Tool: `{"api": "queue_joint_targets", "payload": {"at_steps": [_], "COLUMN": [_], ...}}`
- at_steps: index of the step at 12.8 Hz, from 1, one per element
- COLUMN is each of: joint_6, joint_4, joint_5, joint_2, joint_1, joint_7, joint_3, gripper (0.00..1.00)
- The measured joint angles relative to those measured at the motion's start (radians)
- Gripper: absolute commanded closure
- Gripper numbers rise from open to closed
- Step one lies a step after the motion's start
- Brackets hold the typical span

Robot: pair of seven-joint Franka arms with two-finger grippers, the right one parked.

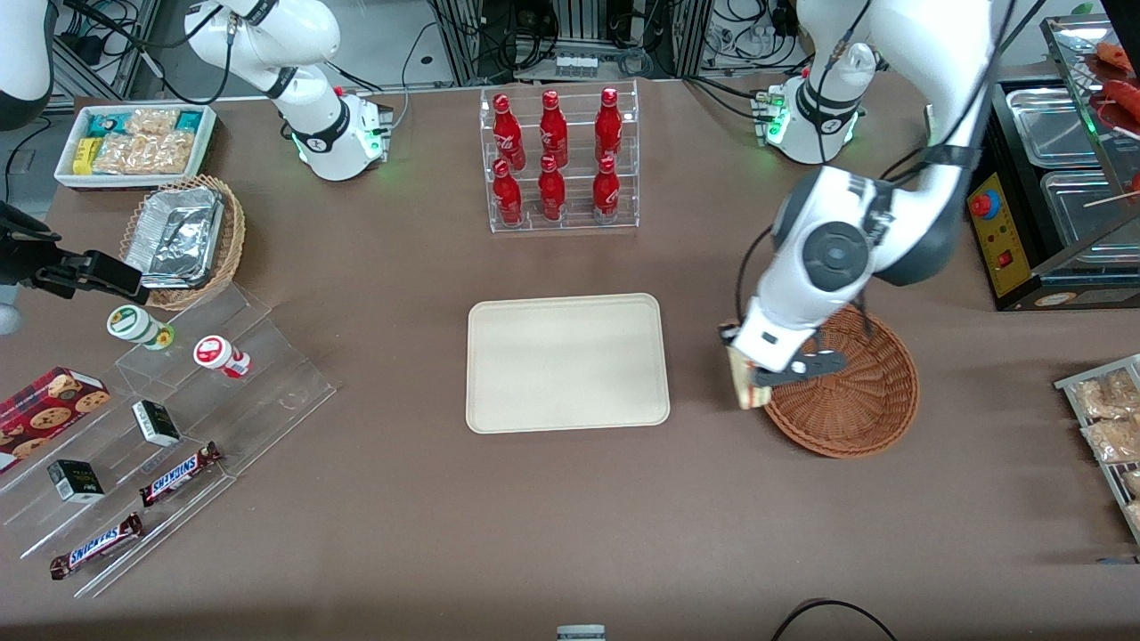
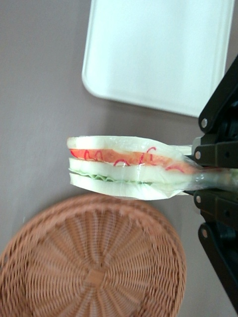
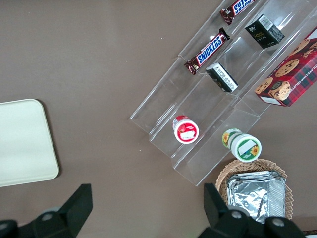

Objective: Place sandwich from basket to tray
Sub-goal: 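Carry the sandwich with the left gripper over the cream tray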

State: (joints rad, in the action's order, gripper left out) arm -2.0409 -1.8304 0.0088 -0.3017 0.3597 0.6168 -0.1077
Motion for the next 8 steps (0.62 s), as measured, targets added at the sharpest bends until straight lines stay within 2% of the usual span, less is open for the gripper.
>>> {"api": "queue_joint_targets", "payload": {"at_steps": [4, 8], "joint_6": [-0.001, 0.034], "joint_4": [0.13, 0.309], "joint_5": [0.0, 0.0], "joint_2": [-0.126, -0.273], "joint_1": [0.136, 0.227], "joint_7": [0.09, 0.186], "joint_3": [0.0, 0.0], "gripper": [1.0, 1.0]}}
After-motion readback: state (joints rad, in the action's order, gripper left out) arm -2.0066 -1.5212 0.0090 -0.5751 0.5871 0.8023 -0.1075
